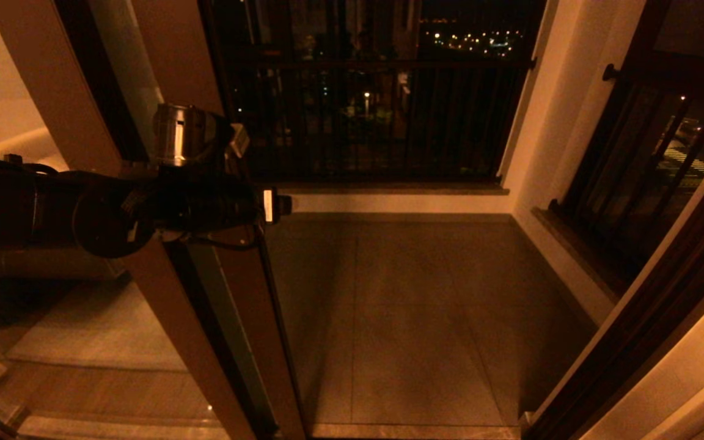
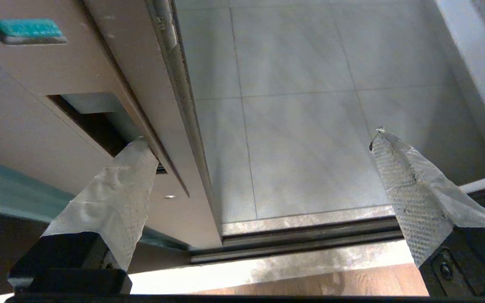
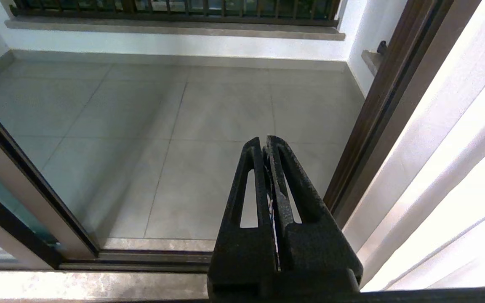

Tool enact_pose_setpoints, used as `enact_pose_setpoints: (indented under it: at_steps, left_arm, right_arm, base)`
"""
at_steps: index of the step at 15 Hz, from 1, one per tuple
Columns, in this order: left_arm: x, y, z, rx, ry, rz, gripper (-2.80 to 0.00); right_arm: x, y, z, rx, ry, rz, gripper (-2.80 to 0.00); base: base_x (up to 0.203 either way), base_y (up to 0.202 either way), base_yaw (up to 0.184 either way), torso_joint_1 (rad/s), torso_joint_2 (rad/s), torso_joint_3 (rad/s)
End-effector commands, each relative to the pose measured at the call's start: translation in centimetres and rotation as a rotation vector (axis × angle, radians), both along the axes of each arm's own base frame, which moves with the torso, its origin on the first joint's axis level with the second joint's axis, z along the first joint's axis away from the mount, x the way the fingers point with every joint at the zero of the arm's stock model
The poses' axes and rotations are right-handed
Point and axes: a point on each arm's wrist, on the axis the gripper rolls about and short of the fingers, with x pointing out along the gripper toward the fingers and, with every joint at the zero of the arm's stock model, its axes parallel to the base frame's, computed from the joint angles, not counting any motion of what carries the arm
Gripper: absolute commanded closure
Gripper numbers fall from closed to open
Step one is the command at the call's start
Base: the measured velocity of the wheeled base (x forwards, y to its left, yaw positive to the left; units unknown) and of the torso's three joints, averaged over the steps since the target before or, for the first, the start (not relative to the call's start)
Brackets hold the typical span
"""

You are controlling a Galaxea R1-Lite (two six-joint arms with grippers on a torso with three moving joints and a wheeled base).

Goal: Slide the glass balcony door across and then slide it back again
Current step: Close the slid door

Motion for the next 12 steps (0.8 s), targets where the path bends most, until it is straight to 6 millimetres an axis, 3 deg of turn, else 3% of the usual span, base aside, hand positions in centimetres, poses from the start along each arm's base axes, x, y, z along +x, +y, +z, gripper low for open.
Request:
enact_pose_setpoints:
  at_steps: [1, 6, 12]
  left_arm:
    - [-0.2, -0.5, 0.5, -0.015, -0.034, -0.013, -2.8]
    - [-1.0, -2.5, 0.3, -0.009, -0.052, -0.032, -2.8]
    - [-1.3, -2.4, 0.4, 0.013, -0.063, 0.032, -2.8]
  right_arm:
    - [0.0, 0.0, 0.0, 0.0, 0.002, 0.0, 0.0]
    - [0.0, 0.0, 0.0, 0.0, 0.002, 0.001, 0.0]
    - [0.0, 0.0, 0.0, 0.0, 0.002, 0.0, 0.0]
  base:
    - [0.0, 0.0, 0.0, 0.0, 0.0, 0.0]
    - [0.0, 0.0, 0.0, 0.0, 0.0, 0.0]
    - [0.0, 0.0, 0.0, 0.0, 0.0, 0.0]
